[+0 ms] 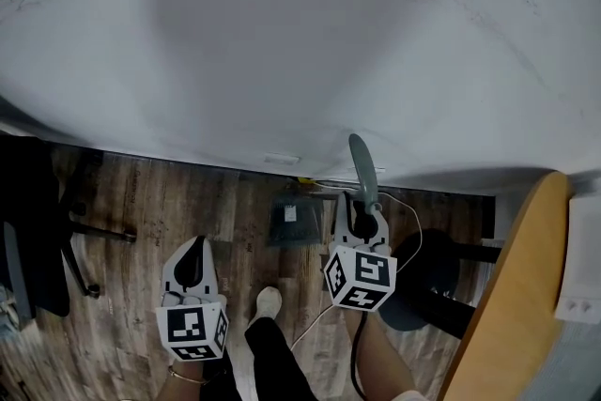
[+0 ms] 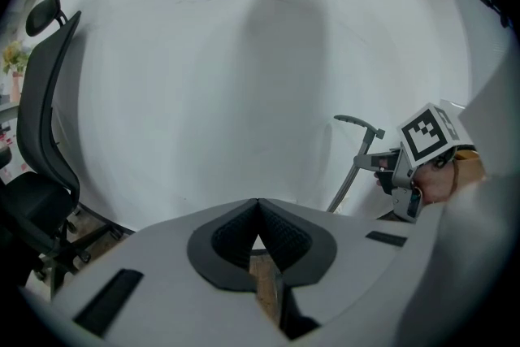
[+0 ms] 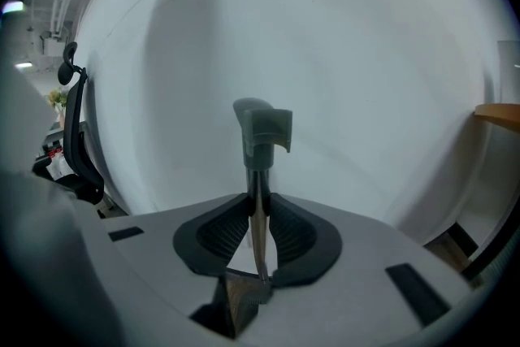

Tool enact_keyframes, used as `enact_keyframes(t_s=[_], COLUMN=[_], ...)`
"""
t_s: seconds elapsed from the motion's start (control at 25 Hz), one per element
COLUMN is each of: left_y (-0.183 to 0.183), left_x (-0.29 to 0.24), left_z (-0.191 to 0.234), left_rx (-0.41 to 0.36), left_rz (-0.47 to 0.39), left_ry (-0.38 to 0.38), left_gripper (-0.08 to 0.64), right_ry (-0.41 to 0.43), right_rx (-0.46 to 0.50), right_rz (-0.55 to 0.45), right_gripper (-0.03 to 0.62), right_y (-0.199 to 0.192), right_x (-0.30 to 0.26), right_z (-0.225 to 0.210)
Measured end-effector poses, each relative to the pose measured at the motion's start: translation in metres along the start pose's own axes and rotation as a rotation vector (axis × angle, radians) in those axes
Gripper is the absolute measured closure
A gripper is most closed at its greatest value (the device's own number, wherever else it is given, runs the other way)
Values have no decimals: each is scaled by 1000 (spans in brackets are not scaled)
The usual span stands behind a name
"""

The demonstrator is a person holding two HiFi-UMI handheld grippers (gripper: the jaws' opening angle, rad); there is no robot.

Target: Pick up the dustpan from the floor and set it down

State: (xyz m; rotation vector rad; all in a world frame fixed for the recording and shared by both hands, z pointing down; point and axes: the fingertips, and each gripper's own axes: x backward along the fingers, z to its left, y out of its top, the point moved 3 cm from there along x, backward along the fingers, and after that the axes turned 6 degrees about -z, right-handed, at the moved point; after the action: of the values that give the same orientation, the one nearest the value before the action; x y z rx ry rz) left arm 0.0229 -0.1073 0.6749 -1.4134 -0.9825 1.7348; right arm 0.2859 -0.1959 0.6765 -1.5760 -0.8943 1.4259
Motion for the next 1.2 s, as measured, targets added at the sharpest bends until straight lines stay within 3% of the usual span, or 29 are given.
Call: enact_keyframes(t_s=[0.24, 0.44, 0.88, 1.2], left_y=[16, 60, 186, 268], left_x=[13, 32, 77, 107], left_z=[2, -5, -17, -40], left_rx=[-19, -86, -93, -45], left_rz=[3, -36, -163, -246], left_ry=[-15, -71, -144, -182], left_gripper=[551, 551, 551, 551], right_ry=[-18, -53, -85, -109], right_rx=[7, -10, -59, -43], right_rz=[-14, -68, -153, -235], right_gripper=[497, 497, 497, 497], right_y=[9, 42, 171, 278], right_x=[32, 63, 127, 182], right_z=[17, 30, 55, 64])
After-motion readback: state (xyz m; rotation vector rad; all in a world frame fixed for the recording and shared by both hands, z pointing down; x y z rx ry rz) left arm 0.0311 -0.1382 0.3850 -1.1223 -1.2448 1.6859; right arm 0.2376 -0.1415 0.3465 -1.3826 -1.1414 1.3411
